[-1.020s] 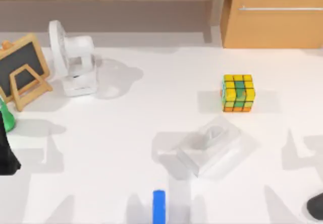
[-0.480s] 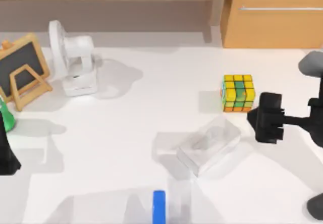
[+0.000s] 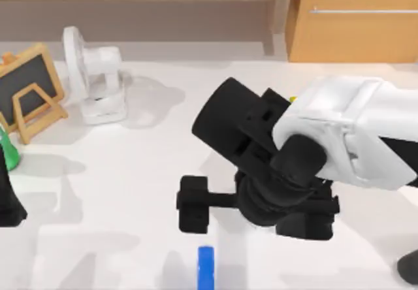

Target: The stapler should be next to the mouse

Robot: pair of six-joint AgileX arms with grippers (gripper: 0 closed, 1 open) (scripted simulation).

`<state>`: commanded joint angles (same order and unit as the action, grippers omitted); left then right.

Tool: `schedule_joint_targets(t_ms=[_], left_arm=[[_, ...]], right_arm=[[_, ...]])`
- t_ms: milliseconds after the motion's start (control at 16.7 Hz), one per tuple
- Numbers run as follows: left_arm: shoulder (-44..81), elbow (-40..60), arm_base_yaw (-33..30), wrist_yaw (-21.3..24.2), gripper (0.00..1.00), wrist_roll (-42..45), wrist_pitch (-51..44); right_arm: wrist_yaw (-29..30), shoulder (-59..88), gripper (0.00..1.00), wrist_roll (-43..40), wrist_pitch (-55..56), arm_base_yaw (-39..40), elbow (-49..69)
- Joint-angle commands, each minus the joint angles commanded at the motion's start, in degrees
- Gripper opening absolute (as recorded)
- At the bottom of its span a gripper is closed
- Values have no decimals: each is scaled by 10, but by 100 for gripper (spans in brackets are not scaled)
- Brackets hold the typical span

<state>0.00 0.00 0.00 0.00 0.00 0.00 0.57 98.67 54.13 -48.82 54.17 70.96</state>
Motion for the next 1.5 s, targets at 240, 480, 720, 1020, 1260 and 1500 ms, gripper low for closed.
schedule_joint_targets(t_ms=[240,480,720,1020,1260,1500], left_arm=[[0,0,0,0,100,0,0],[0,0,0,0,100,0,0],[0,0,0,0,100,0,0],[0,0,0,0,100,0,0],[0,0,0,0,100,0,0],[0,0,0,0,100,0,0]], right_arm=[[1,126,100,69,-62,68,90],[1,168,100,91,-83,91,121],[1,167,100,91,-82,89,119],[1,195,100,91,-17,90,86],[1,213,100,92,17,91,65],[1,213,85,92,17,91,65]])
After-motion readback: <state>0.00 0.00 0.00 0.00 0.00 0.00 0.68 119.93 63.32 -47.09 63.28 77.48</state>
